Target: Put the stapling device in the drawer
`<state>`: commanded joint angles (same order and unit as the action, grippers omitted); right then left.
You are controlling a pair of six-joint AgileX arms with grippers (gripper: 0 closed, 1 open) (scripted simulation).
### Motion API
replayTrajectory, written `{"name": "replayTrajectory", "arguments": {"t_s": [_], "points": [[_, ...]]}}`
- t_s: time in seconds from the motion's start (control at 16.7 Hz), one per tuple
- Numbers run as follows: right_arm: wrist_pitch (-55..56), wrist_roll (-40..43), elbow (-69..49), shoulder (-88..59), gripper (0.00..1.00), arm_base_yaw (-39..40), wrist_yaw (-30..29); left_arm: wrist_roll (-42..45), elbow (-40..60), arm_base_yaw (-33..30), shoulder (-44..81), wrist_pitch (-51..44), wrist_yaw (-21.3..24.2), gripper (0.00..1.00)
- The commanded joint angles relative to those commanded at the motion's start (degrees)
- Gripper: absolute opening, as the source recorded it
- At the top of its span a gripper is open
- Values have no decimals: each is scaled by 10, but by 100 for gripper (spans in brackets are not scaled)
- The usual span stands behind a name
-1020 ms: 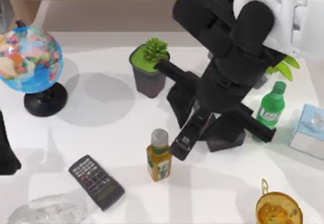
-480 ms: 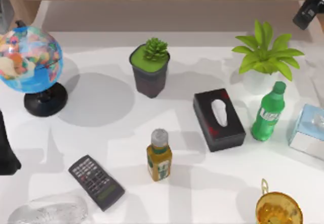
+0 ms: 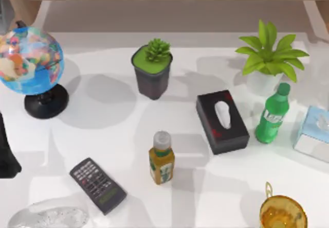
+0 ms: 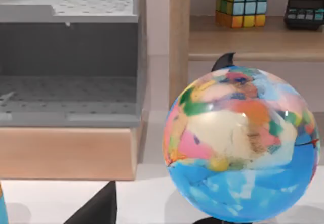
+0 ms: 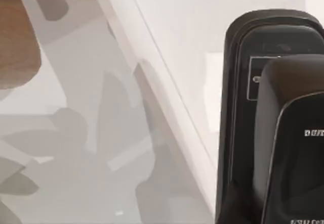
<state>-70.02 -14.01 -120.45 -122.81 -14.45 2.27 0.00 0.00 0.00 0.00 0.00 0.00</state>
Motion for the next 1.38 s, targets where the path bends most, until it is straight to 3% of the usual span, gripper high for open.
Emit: {"name": "replayTrajectory", "arguments": {"t_s": [0.36, 0.66, 1.2, 1.38], "points": [[-47, 209, -137, -189, 0, -63, -37, 0, 0, 0, 0, 0, 0, 100], [-118, 317, -217, -268, 0, -71, -32, 0, 0, 0, 0, 0, 0, 100], [-136, 336, -234, -276, 0, -69, -24, 0, 0, 0, 0, 0, 0, 100], [-134, 337, -247, -281, 0, -78, 5, 0, 0, 0, 0, 0, 0, 100]]}}
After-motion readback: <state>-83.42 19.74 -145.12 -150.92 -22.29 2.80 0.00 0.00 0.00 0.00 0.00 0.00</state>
